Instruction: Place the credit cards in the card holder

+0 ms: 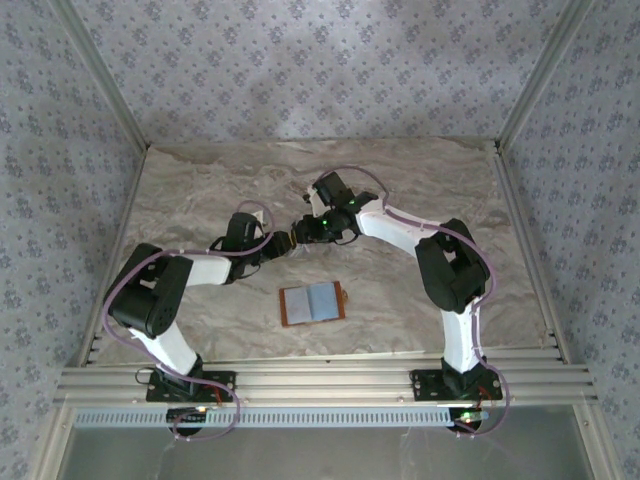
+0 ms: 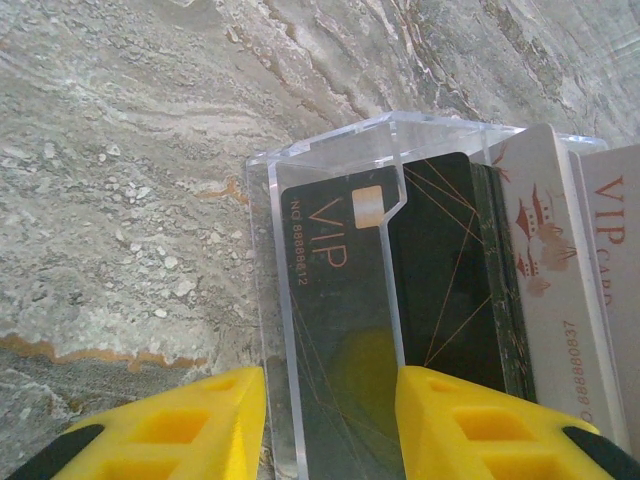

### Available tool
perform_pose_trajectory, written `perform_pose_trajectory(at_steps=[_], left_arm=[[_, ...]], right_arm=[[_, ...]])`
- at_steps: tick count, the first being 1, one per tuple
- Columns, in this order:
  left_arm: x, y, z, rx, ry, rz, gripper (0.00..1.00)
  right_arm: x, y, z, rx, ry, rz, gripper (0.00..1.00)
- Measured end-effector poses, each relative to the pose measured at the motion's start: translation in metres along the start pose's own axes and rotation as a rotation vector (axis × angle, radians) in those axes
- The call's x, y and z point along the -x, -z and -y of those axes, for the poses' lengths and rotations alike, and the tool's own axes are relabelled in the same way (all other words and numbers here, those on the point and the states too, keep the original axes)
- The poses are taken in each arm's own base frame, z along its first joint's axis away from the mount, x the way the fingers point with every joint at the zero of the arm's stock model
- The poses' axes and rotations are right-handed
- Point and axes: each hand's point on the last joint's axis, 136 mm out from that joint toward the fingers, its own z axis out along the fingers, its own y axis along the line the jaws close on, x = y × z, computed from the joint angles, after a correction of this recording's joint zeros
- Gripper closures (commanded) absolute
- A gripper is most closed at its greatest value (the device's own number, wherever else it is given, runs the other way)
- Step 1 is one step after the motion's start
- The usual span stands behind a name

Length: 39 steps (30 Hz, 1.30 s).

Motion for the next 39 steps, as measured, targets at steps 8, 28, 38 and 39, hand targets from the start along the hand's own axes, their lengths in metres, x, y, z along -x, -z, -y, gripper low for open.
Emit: perform_pose_trajectory(at_steps=[8, 28, 38, 39], left_arm=[[0.0, 0.0, 0.0, -0.001, 0.0, 0.001, 0.61], [0.0, 0.0, 0.001, -0.001, -0.002, 0.0, 0.62], [-0.003, 0.005, 0.003, 0.009, 0.0, -0.016, 0.62], [-0.004, 0.007, 0.003, 0.012, 0.0, -0.02, 0.62]], right_arm=[[0.001, 0.001, 0.002, 0.0, -0.011, 0.003, 0.73], [0.003, 0.015, 0.008, -0.026, -0.028, 0.032, 0.93], [0.005, 0.034, 0.022, -0.14, -0.038, 0.081, 0.99], [0.005, 0.037, 0.023, -0.148, -0.037, 0.088, 1.0]])
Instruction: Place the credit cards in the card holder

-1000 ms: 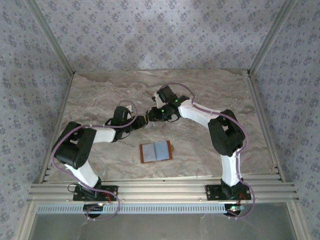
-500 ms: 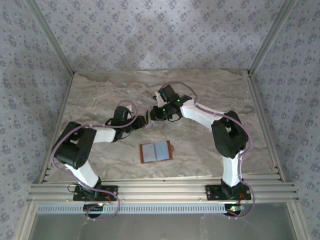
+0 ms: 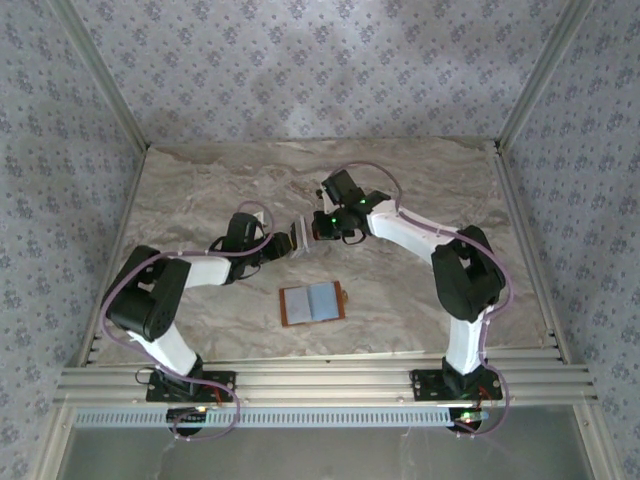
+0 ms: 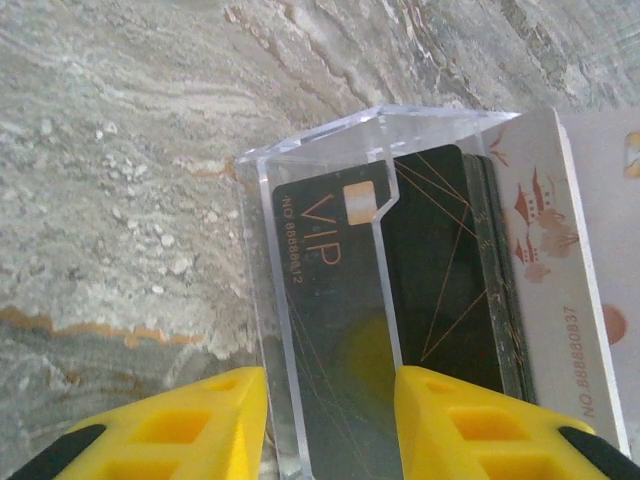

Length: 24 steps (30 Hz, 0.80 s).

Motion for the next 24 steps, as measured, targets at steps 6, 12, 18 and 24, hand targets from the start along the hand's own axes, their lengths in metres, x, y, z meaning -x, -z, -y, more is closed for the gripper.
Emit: perform_pose_trajectory(at_steps=[6, 12, 18, 24], left_arm=[[0.003, 0.025, 0.01, 0.0, -0.009, 0.024, 0.58], [0.01, 0.048, 0.018, 0.0, -0.017, 0.066, 0.51], [-0.012, 0.069, 0.026, 0.015, -0.069, 0.06, 0.45], [-0.044, 0.082, 0.037, 0.051, -0.17, 0.035, 0.44]], right_arm=[[0.005, 0.016, 0.002, -0.033, 0.009, 0.048, 1.0], [-0.003, 0.027, 0.009, -0.067, -0.002, 0.076, 1.0], [-0.017, 0.055, 0.012, -0.09, 0.0, 0.149, 1.0], [-0.05, 0.078, 0.005, -0.063, 0.019, 0.194, 1.0]])
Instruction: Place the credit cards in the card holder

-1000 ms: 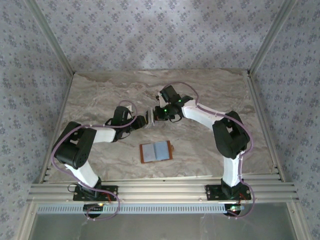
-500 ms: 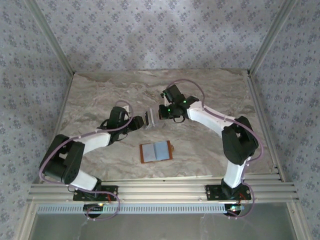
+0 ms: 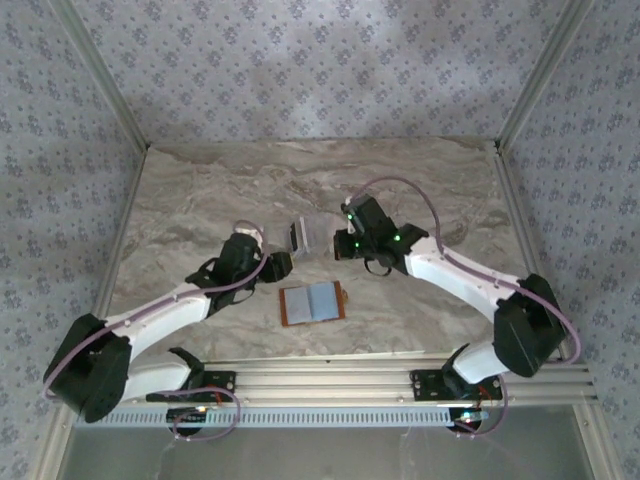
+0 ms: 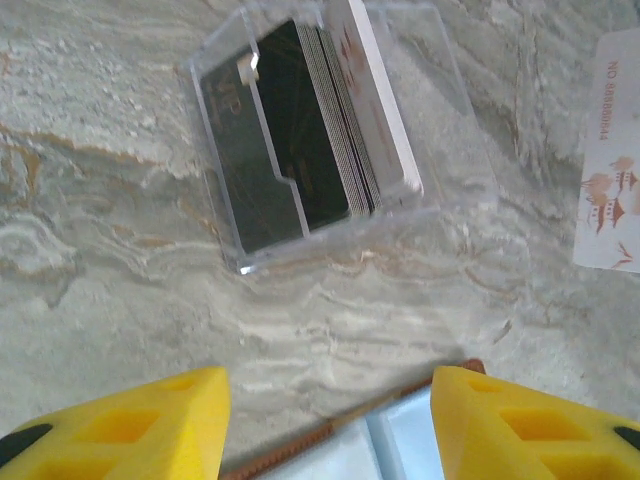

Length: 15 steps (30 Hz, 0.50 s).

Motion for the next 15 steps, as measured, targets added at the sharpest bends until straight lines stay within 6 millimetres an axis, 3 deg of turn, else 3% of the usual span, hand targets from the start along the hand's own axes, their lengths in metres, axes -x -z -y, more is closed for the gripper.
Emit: perform_pose_trajectory(at_steps=[8, 15], left_arm=[[-0.046, 0.001, -0.004, 0.103, -0.136, -0.071, 0.44], [-0.065, -0.008, -0.022, 0.207, -0.195, -0.106, 0.44]], right_arm=[[-0.071, 0.003, -0.011, 0.085, 0.051, -0.077, 1.0], [-0.103, 0.01, -0.028, 0.202, 0.066, -0.128, 1.0]])
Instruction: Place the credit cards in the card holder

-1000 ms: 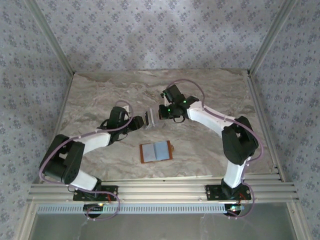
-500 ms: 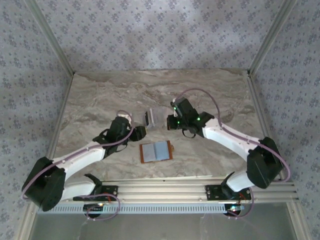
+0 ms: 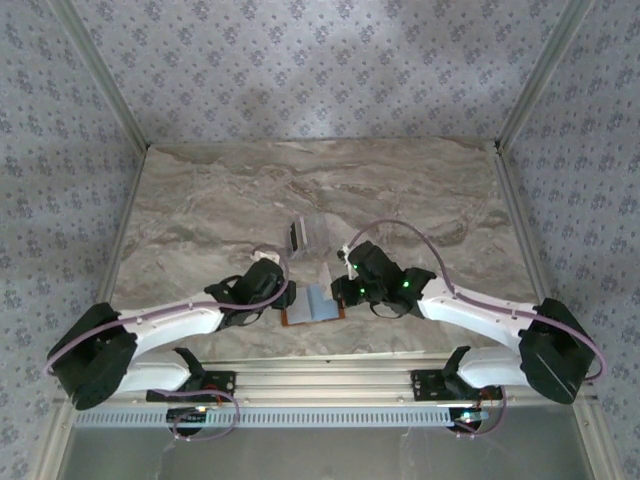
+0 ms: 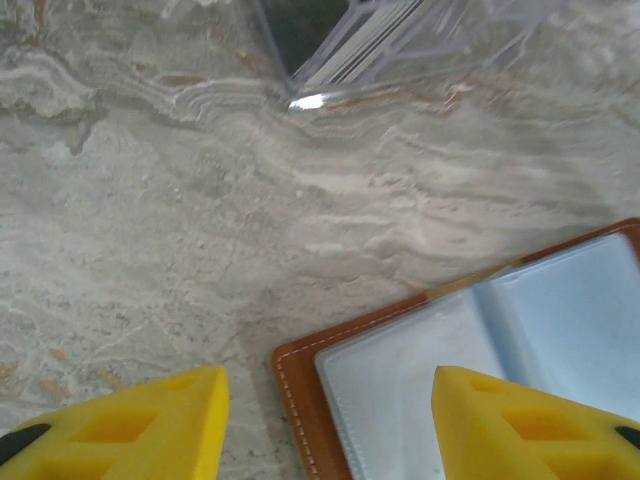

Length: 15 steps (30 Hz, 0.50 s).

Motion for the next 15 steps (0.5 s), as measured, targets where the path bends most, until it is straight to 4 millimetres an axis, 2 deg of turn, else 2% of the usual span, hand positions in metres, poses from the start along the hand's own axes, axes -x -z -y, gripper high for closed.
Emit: perform_pose_trajectory(at_steps=[5, 15], left_arm=[[-0.014, -0.008, -0.006, 0.053, -0.038, -0.025, 0.44], [-0.018, -0.009, -0.009, 0.084, -0.049, -0.01, 0.45]], right_arm=[[-0.015, -0.004, -0.012, 0.071, 0.005, -0.041, 1.0], [-0.036, -0.008, -0.015, 0.144, -0.024, -0.092, 1.0]])
